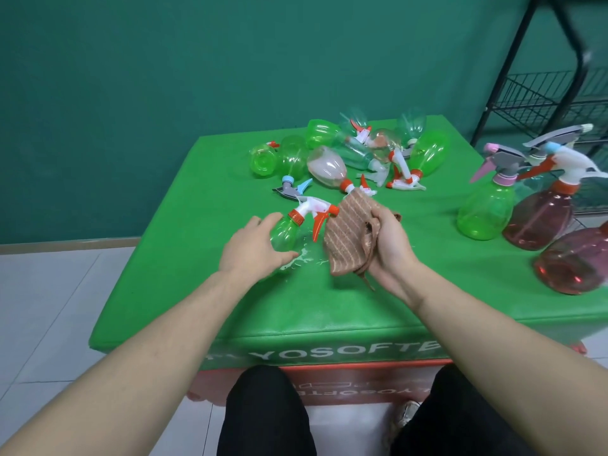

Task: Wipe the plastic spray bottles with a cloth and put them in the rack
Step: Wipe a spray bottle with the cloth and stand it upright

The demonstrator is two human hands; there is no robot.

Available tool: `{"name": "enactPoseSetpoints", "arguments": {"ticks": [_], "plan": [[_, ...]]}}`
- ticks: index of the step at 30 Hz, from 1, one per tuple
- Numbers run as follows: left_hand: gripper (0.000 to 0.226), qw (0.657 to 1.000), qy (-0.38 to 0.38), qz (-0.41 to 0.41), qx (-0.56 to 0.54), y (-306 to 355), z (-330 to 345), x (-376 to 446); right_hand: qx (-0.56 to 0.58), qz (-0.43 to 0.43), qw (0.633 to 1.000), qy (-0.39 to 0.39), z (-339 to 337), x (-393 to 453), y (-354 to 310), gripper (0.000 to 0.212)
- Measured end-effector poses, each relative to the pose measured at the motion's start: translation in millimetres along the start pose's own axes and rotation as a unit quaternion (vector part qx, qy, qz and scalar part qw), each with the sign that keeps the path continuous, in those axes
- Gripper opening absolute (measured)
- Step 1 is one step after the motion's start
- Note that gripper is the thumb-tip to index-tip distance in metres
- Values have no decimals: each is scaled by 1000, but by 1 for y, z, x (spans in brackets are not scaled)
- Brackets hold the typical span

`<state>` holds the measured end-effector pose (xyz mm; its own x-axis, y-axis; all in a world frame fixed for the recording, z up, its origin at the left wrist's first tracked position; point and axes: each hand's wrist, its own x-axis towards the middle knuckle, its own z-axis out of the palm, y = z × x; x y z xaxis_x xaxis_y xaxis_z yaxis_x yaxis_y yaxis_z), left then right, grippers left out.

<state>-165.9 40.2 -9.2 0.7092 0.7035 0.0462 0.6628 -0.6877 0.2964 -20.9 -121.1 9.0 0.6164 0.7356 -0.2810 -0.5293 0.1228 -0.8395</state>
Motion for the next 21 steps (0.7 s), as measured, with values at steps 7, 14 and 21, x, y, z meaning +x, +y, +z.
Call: {"name": "enactPoseSetpoints", "arguments": {"ticks": [7, 14, 21], "plan": [[90, 999, -7, 45, 2, -15, 3, -12, -294, -41, 955, 13, 9, 5, -5, 67], [84, 997, 17, 62, -42, -38, 16, -11, -470, -61, 878, -63, 14, 14, 5, 61], [81, 996, 22, 80, -41, -45, 23, -6, -575, -77, 806, -117, 47, 42, 2, 49]]}}
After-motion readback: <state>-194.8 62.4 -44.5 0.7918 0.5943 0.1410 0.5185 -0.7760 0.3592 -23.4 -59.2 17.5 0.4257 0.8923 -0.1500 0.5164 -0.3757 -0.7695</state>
